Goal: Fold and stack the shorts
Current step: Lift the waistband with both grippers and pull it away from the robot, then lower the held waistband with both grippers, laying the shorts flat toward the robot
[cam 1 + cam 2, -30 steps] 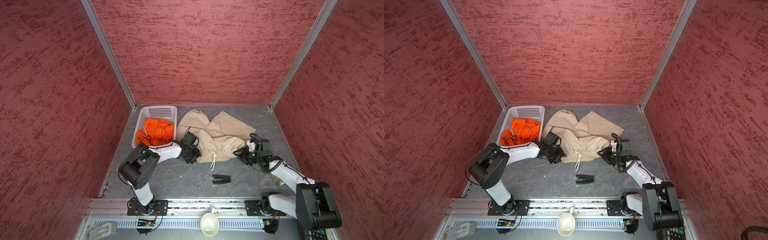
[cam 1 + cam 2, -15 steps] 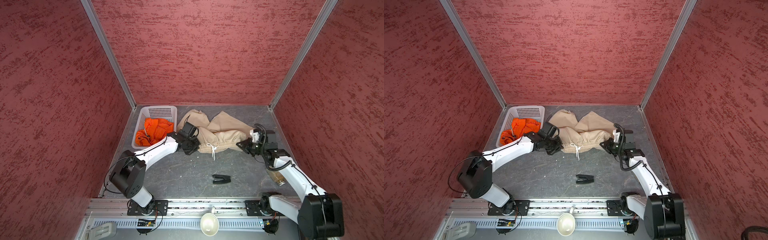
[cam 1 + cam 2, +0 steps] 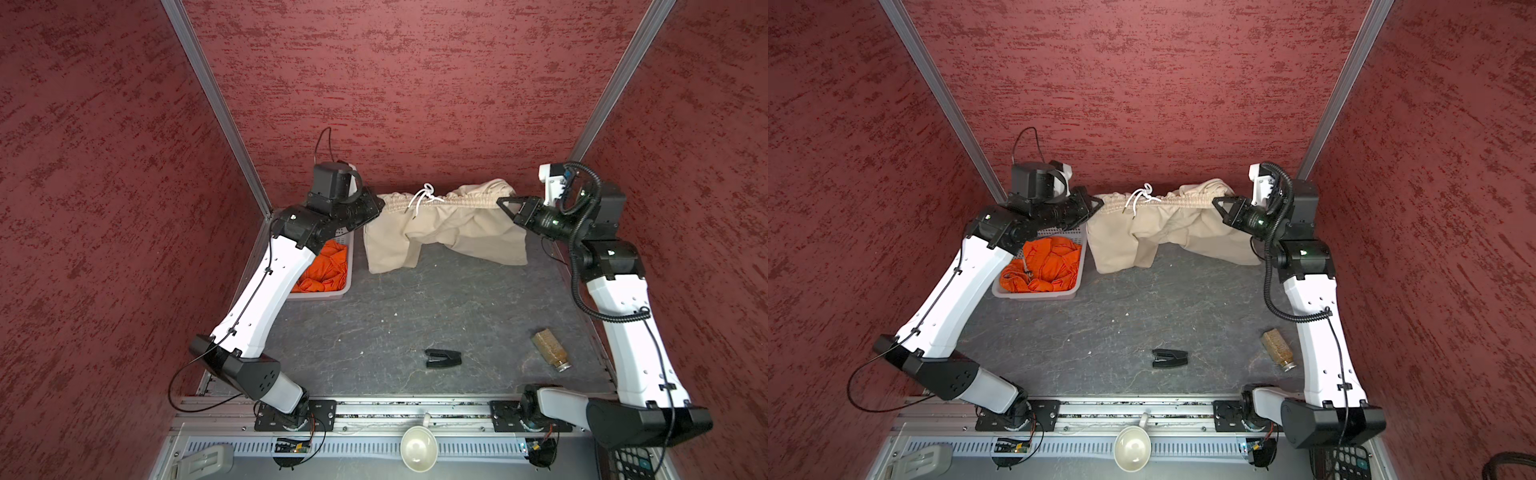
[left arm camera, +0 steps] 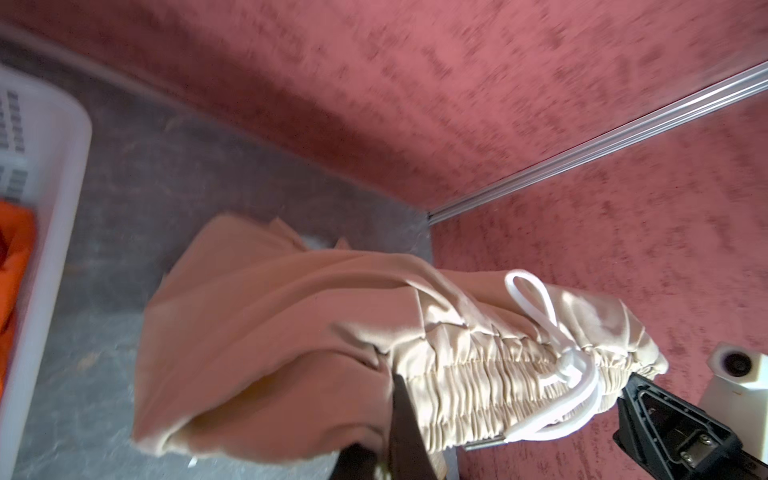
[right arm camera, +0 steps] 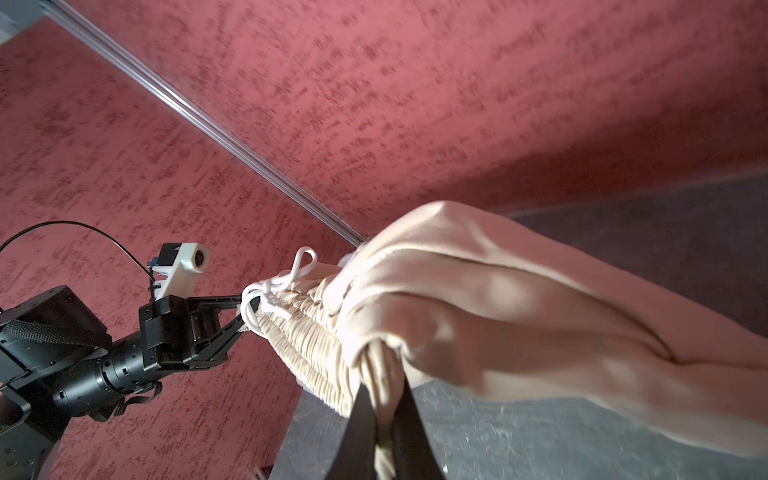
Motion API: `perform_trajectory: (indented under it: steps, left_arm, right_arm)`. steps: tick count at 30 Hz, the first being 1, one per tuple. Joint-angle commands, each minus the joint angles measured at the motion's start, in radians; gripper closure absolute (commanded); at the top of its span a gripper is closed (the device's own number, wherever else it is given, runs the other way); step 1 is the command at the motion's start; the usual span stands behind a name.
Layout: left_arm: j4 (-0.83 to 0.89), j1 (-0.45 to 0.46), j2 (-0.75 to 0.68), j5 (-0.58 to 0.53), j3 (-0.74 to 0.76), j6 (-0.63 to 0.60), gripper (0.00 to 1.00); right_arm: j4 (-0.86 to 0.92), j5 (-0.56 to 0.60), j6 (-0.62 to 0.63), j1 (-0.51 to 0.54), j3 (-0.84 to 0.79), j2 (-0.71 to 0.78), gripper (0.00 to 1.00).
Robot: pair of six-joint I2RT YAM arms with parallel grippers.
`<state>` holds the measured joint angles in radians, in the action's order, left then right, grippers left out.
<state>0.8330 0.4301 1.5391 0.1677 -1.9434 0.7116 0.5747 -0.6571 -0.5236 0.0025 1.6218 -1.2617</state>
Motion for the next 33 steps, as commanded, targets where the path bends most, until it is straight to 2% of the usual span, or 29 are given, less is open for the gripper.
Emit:
perform_trajectory:
  steps: [1,6,13,18,22,26,29,31,33]
  left_arm:
    - [0.075,-0.034,-0.03,-0.1,-0.092,-0.125,1.0]
    - [0.071,-0.036,-0.096,-0.064,-0.113,-0.157,1.0]
    - [0.111,-0.046,-0.165,-0.082,-0.036,-0.174,1.0]
    - [0.039,-0.09,-0.066,-0.017,-0.06,-0.211,1.0]
    - [-0.013,-0.125,0.124,0.049,-0.207,-0.242,1.0]
    - [0.033,-0.156,0.374,0.109,-0.535,-0.247,1.0]
    - [-0.002,-0.179,0.523,0.154,-0.765,-0.231,1.0]
    - [-0.068,-0.191,0.548,0.189,-0.819,-0.2,1.0]
    - [-0.133,-0.184,0.511,0.216,-0.774,-0.215,1.0]
  right_arm:
    - [0.034,0.009,0.049,-0.029,0.124,0.006,1.0]
    - [0.062,-0.001,0.034,-0.029,0.177,0.073,1.0]
    - [0.185,0.033,-0.006,-0.029,0.112,0.179,1.0]
    - [0.176,0.096,-0.062,-0.028,0.101,0.088,1.0]
    - [0.081,0.092,-0.077,-0.029,0.148,-0.067,1.0]
    - [0.016,0.076,-0.054,-0.029,0.301,-0.257,1.0]
    - [0.032,0.056,-0.011,-0.029,0.52,-0.395,1.0]
    - [0.118,0.042,0.03,-0.029,0.737,-0.499,1.0]
    - [0.215,0.048,0.079,-0.03,0.919,-0.555,1.0]
